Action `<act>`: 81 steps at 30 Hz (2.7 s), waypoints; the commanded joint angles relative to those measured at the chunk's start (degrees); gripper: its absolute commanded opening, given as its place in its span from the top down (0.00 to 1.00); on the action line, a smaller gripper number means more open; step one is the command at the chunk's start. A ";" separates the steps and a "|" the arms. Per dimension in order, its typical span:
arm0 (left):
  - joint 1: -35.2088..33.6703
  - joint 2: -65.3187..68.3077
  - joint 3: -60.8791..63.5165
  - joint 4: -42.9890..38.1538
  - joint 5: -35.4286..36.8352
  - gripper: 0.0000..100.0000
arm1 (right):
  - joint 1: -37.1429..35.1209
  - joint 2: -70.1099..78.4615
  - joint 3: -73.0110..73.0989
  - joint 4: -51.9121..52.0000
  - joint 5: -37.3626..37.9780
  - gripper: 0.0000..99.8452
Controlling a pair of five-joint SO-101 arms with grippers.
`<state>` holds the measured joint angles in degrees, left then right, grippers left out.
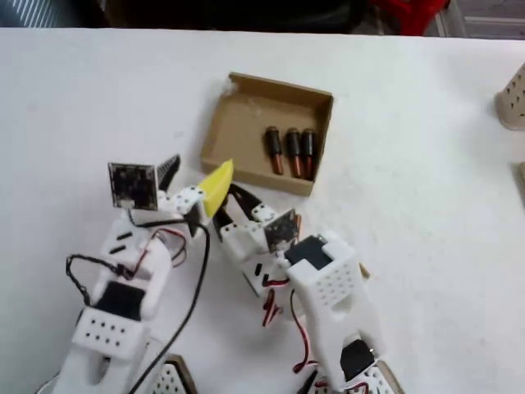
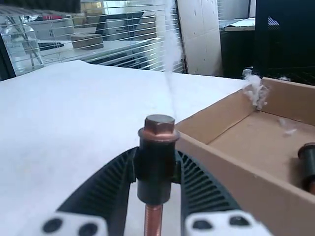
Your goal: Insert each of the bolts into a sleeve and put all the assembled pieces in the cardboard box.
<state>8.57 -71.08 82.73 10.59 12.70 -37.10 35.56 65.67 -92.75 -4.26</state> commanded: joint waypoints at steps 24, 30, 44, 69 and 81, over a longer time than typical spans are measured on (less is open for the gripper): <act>-18.15 -33.45 14.24 30.59 0.62 0.93 | 0.31 -4.00 2.02 -3.30 0.88 0.98; -18.15 -33.36 14.24 42.81 0.26 0.93 | 1.10 -4.88 6.15 -5.93 0.97 0.98; -17.80 -33.19 14.24 49.93 -3.43 0.93 | 7.34 -32.22 11.60 14.64 0.97 0.98; -18.07 -33.19 14.24 50.64 -5.54 0.93 | 14.02 -41.01 -40.53 94.11 0.97 0.98; -18.15 -33.19 14.24 50.55 -5.54 0.93 | 16.75 -12.35 -72.88 114.95 1.67 0.98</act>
<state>-9.10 -103.60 97.14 60.97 7.78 -21.54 20.09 2.46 18.73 -4.26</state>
